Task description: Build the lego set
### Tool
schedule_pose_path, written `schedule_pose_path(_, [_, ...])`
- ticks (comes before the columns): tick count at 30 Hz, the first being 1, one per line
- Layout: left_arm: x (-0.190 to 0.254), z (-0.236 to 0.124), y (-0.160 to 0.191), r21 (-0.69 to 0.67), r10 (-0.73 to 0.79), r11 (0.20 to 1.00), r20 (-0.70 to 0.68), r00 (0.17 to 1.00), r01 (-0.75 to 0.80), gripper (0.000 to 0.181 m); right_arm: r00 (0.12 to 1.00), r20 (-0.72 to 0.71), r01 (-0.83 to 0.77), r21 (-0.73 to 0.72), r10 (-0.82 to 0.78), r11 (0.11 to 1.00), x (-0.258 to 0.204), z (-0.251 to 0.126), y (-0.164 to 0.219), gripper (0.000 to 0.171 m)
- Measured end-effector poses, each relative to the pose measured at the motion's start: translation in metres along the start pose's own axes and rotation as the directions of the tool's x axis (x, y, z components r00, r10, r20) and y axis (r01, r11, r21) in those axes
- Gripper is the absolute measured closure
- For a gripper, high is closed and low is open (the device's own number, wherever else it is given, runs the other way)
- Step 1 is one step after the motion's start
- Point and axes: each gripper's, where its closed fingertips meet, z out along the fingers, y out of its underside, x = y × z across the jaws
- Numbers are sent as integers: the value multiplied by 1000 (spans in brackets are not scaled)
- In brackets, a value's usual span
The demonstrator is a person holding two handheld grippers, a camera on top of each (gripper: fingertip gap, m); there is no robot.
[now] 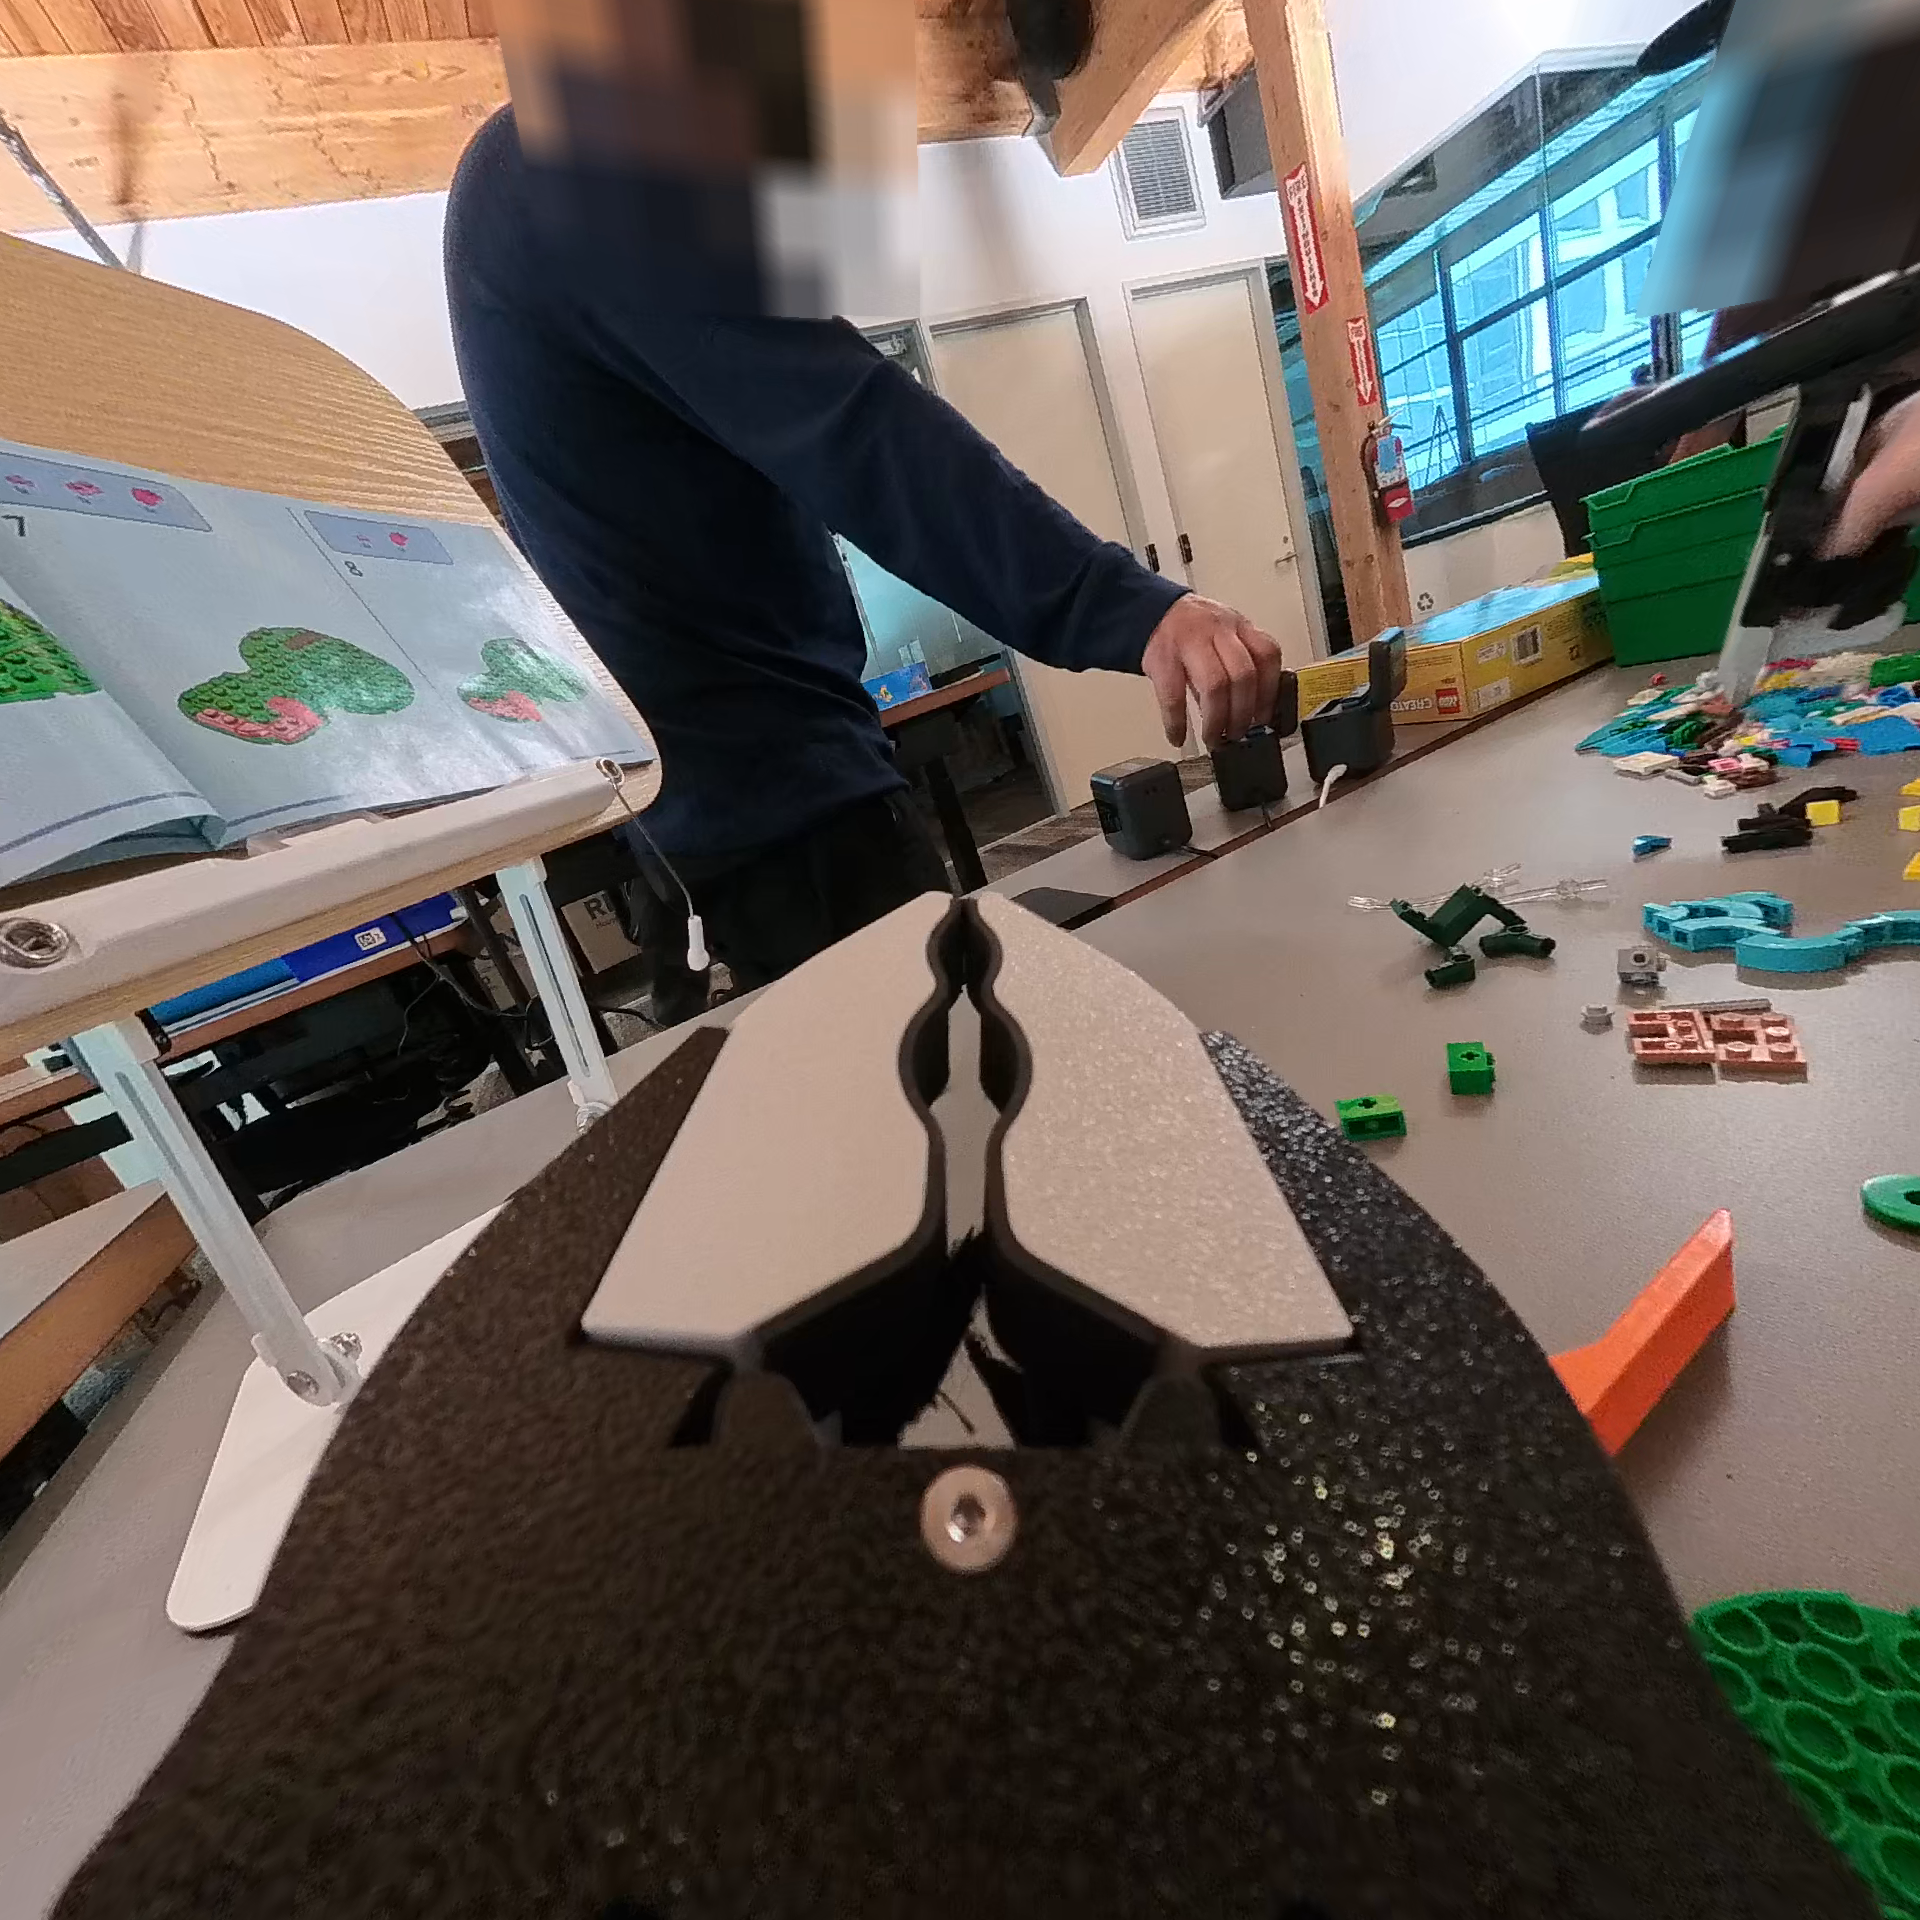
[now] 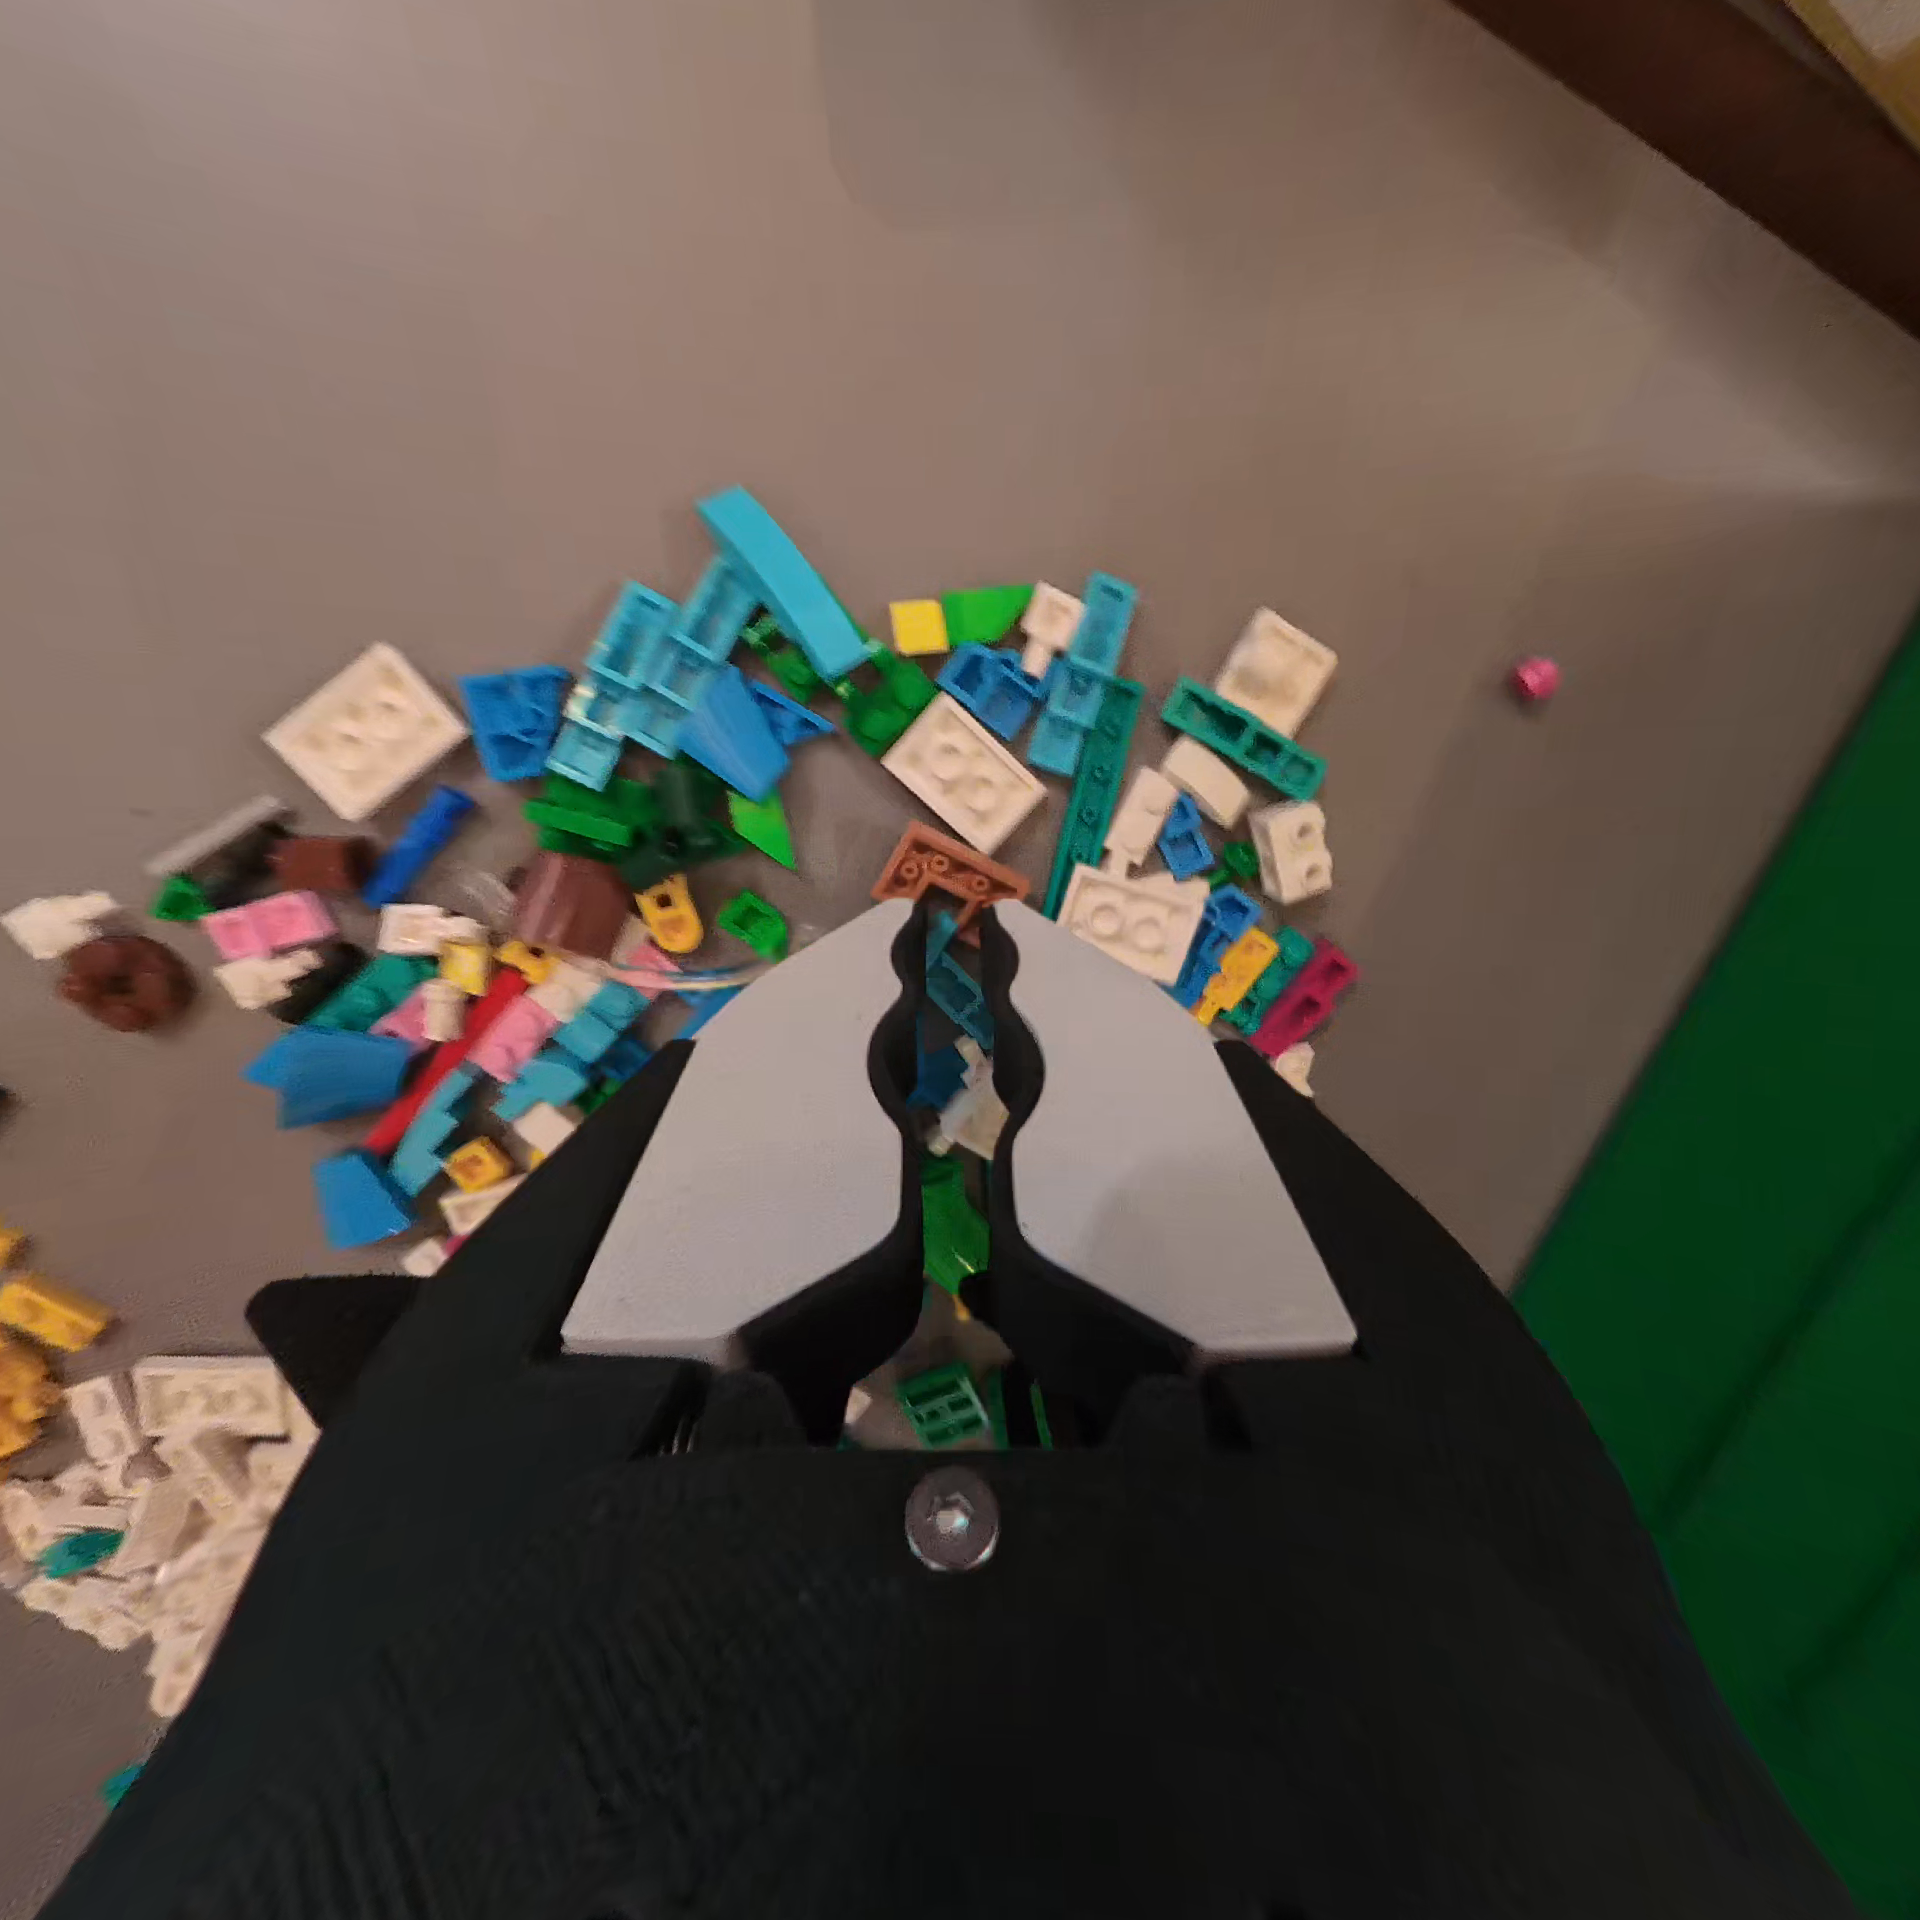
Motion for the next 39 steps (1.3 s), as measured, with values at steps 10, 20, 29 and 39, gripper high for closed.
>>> schedule_pose_path(10, [0,0,0,-1,1,1000,-1,1000,-1,181,972,208,-130,77,111,989,-20,-8,-18,160])
schedule_pose_path(20, [1,0,0,0,2,1000,-3,1000,-2,181,916,395,-124,131,63,984,-65,-15,-37,157])
schedule_pose_path(29, [1,0,0,0,2,1000,-3,1000,-2,181,935,355,-65,138,12,988,-65,-21,-37,150])
schedule_pose_path(39, [1,0,0,4,-2,1000,-7,1000,2,181,952,248,122,232,-180,965,-78,-49,-14,144])
